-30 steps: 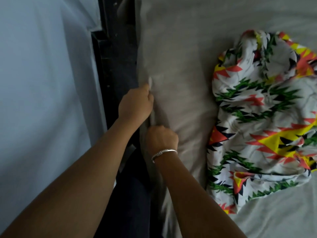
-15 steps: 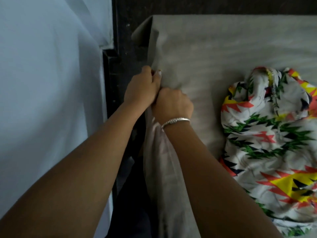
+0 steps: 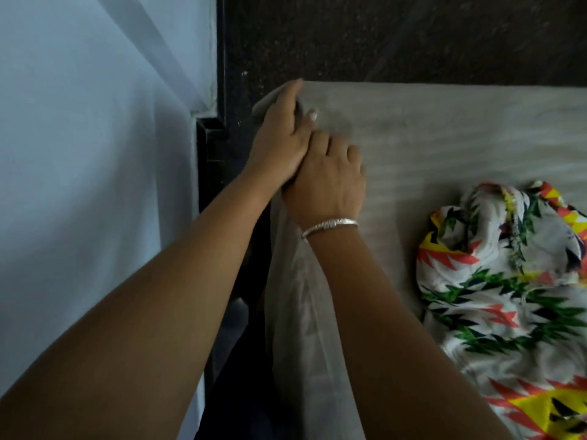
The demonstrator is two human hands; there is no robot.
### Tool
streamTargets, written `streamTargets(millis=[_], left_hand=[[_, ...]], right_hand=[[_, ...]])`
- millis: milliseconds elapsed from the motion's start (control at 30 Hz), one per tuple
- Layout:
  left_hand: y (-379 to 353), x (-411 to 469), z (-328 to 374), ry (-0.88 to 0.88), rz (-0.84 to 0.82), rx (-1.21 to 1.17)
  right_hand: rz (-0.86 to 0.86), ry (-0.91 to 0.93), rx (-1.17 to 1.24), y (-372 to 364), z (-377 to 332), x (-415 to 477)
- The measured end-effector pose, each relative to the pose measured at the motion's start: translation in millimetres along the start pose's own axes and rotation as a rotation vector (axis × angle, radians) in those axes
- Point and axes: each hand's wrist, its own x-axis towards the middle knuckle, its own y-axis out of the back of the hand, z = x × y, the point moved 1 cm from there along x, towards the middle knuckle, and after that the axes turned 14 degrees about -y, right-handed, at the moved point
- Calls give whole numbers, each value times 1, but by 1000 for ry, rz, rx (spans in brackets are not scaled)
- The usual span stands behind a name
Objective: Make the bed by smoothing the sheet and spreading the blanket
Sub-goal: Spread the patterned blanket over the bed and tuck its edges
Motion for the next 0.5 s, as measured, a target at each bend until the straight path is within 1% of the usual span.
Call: streamTargets(millis=[33,100,133,233,367,467,500], left_hand=[[1,12,4,21,-40,-5],[2,28,6,93,-115,16],[2,33,6,112,-142,38],[4,44,8,85,-179,103],[5,56,7,93,-165,165],[-1,57,6,52,-162,300],[-1,58,8,64,-162,328]], right_hand=[[0,1,-9,-3,-2,9],[-208,18,-113,-11,-5,24],[-274,49,-181,-17,-5,30],[-253,133,-280,-30,-2,31],[-144,139,-175,-29,-1,29],[-189,130,-212,-22,-7,47],[-203,139,-214,-19,-10,55]])
